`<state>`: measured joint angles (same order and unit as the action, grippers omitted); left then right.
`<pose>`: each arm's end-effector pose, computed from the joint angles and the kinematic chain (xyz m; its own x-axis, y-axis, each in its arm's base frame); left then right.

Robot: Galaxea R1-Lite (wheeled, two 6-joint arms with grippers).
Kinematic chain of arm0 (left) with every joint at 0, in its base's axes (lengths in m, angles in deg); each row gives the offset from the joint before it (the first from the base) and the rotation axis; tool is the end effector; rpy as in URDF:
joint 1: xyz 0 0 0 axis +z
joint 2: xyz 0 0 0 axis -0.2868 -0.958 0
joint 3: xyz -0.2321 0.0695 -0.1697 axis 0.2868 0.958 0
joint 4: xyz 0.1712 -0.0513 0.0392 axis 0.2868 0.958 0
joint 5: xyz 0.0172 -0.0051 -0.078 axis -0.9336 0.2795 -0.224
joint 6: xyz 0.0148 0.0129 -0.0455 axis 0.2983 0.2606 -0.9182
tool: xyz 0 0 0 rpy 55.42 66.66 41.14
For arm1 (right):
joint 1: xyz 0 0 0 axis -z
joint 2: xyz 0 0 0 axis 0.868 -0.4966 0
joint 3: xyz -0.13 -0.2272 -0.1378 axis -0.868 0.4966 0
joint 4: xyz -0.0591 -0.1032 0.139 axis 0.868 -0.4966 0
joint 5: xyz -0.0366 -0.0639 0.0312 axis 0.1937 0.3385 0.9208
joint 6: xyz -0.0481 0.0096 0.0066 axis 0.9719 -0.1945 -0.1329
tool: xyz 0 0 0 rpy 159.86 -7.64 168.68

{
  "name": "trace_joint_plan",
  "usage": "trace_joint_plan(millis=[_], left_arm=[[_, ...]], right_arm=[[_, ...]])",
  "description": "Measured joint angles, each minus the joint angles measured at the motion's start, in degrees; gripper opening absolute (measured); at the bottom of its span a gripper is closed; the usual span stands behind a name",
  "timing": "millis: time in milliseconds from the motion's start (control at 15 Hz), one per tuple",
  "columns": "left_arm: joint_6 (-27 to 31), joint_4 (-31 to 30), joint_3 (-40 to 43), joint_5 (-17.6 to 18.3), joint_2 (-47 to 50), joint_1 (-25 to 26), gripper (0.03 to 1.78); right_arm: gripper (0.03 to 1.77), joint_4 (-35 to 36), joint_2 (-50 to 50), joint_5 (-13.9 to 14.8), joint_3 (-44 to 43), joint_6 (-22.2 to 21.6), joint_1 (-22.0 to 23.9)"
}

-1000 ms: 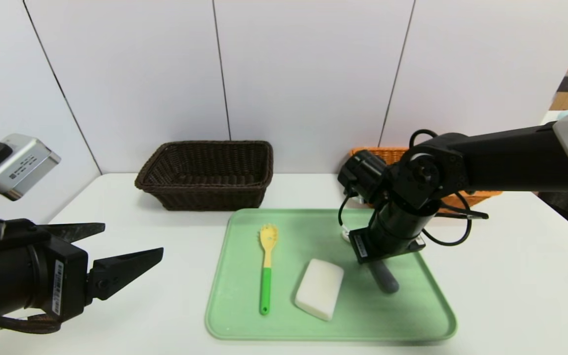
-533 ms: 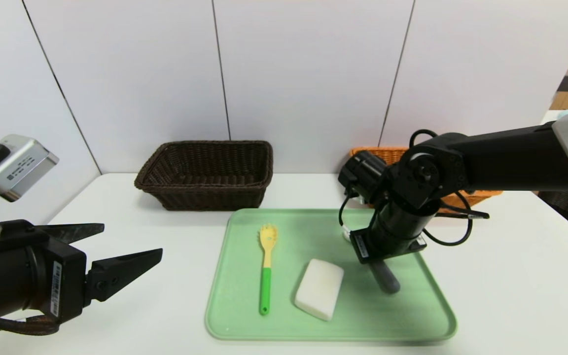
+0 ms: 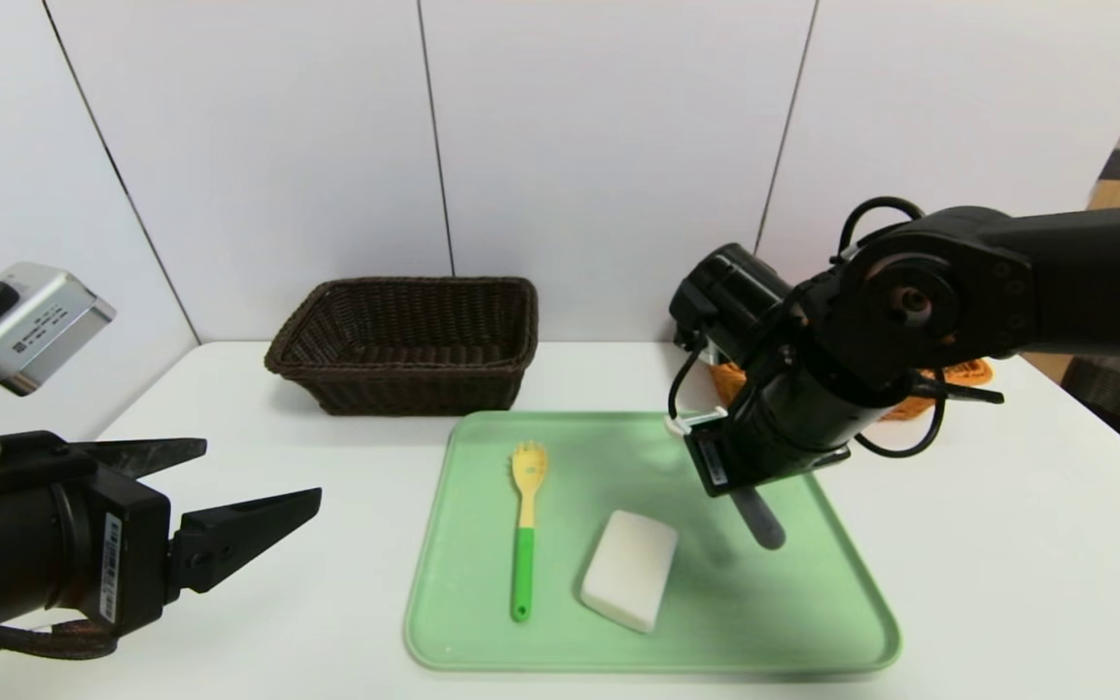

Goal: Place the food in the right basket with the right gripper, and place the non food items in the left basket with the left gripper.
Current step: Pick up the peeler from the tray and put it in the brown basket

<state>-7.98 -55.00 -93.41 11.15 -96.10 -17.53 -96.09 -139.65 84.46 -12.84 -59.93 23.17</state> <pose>0.1320 -0.0809 0.2357 0.8255 -0.3835 -0.4140 0.3923 0.9174 -0.0675 0.2828 0.1982 0.1697 0.4659 0.0406 -0.8839 -0.2519 0.9637 -0.0885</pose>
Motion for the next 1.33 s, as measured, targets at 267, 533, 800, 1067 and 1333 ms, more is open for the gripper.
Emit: trace_joint_plan(millis=[267, 533, 800, 1067, 1333], left_arm=[[0.0, -0.1, -0.1, 0.0, 0.0, -0.1, 1.69], [0.0, -0.2, -0.2, 0.0, 0.0, -0.1, 1.69], [0.0, -0.2, -0.3, 0.0, 0.1, -0.1, 1.69], [0.0, -0.2, -0.3, 0.0, 0.2, -0.1, 1.69], [0.0, -0.1, 0.1, 0.0, 0.4, -0.1, 1.69]], right_arm=[[0.25, 0.0, 4.2, 1.6, -2.5, 0.4, -4.5], [0.25, 0.2, 7.4, 4.1, -8.8, 4.2, -8.8], [0.25, 2.9, 9.0, 5.2, -13.5, 7.6, -11.4], [0.25, 15.3, 8.9, 5.0, -13.6, 12.8, -11.7], [0.25, 29.5, 6.3, 4.7, -13.4, 18.8, -11.5]])
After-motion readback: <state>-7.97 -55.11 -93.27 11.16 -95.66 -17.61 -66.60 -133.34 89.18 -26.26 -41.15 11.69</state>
